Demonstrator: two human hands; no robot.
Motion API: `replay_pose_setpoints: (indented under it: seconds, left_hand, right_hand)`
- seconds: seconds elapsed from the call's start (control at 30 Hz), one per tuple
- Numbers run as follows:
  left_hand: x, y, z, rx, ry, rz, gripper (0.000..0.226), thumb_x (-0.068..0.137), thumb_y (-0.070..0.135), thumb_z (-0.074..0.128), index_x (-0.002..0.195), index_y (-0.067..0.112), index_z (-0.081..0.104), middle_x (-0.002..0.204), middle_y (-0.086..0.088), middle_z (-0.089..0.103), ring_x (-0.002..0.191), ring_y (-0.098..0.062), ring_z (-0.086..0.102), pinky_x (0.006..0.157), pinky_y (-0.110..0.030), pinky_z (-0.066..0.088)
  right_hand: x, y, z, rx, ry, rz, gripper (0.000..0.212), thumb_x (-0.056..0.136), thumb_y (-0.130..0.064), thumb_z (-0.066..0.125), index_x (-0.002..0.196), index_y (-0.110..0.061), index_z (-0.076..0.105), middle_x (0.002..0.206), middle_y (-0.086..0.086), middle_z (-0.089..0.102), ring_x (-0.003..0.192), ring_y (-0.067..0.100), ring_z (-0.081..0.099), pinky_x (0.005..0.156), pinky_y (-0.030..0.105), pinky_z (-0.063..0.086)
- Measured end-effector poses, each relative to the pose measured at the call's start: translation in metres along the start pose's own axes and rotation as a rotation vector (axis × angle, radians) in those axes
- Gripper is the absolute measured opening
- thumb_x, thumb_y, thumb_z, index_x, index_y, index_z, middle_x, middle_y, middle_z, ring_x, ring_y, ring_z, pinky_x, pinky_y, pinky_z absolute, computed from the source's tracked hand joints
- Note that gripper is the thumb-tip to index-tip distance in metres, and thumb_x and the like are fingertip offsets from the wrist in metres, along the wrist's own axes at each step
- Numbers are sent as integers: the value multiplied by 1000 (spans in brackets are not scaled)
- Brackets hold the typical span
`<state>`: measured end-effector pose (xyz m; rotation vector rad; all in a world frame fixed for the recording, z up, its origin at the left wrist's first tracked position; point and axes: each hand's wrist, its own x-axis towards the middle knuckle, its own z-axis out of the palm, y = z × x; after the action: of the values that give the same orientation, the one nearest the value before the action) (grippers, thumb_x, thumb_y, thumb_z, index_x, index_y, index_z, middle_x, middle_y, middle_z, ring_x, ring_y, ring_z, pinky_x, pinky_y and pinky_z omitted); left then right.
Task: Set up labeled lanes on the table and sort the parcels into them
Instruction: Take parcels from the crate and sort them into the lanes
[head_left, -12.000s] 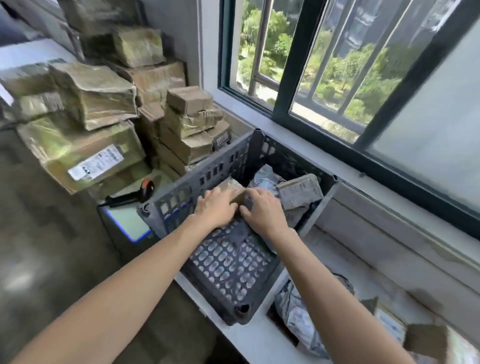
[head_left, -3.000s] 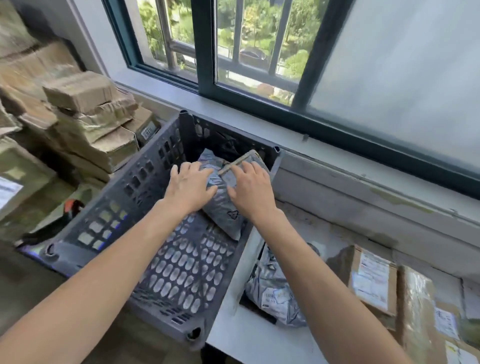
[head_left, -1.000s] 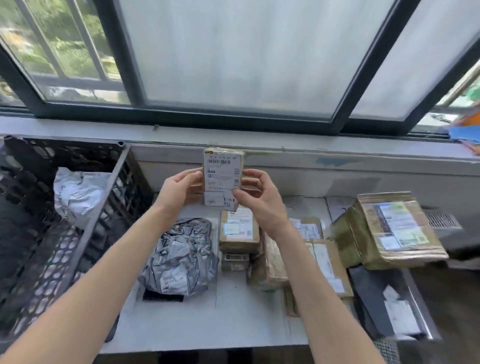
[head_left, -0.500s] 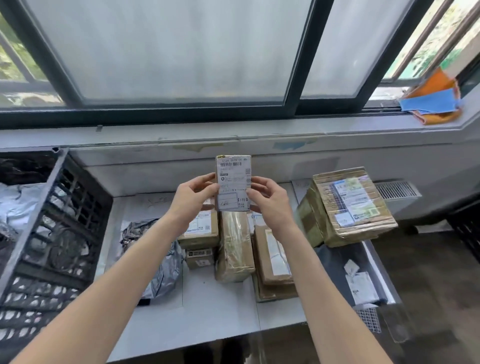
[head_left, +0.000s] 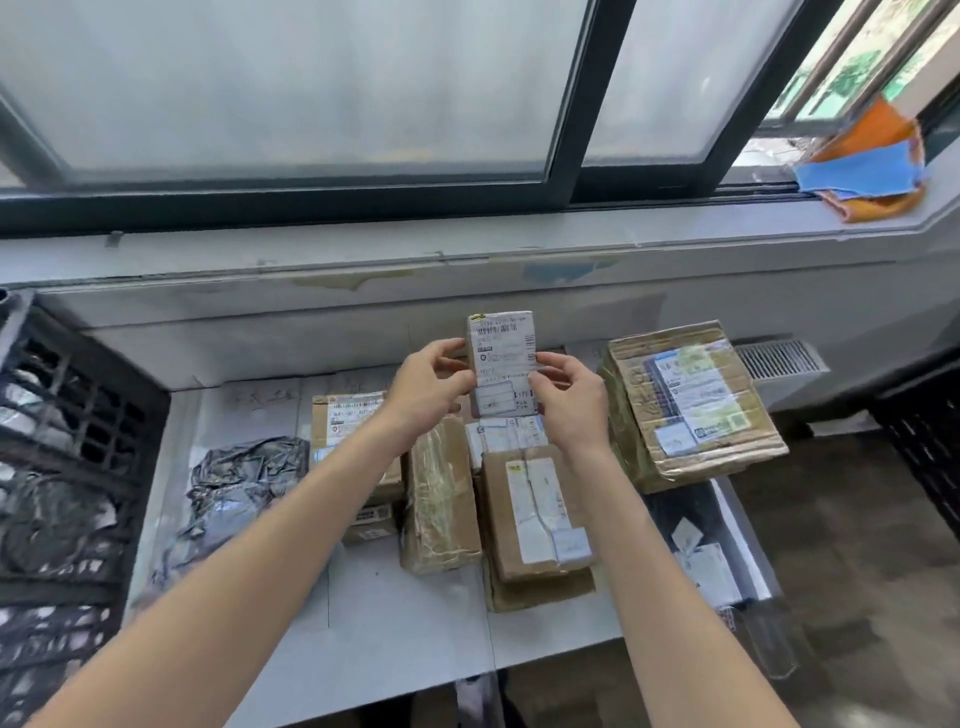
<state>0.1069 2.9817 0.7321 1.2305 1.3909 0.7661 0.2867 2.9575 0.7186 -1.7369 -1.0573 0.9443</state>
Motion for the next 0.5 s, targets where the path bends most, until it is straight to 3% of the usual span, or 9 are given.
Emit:
replay_pose_setpoints:
  seconds: [0.13, 0.2, 0.4, 0.5]
  left_hand:
    - [23, -4, 22, 153, -4, -77, 44, 97, 26, 59, 140, 17, 55, 120, 1, 68, 109, -17, 65, 93, -45, 55]
    - [33, -4, 36, 231, -22, -104, 33, 99, 29, 53, 129, 19, 64, 119, 3, 70, 109, -17, 64, 97, -42, 52]
    - [64, -11, 68, 480, -57, -267, 30, 97, 28, 48, 100, 8, 69, 99, -7, 71, 92, -25, 65, 80, -39, 53]
    - [72, -14, 80, 586, -80, -322, 26, 95, 25, 49, 77, 11, 61, 82, -4, 66, 74, -23, 59, 61, -32, 44]
  right_hand:
    - [30, 21, -2, -69, -78, 33, 23, 91, -11, 67, 114, -12, 70, 100, -1, 73, 96, 13, 69, 88, 41, 59]
    - [45, 33, -3, -99, -133, 58, 24, 92, -9, 66, 115, -11, 70, 97, -3, 71, 92, 12, 68, 88, 39, 59]
    - [73, 68, -2, -228, -269, 131, 30, 95, -4, 56, 123, -7, 69, 114, 7, 73, 94, 14, 67, 82, 29, 57]
    - [80, 78, 1, -290, -311, 160, 30, 96, -4, 53, 119, -10, 71, 113, 6, 74, 93, 17, 67, 82, 33, 58]
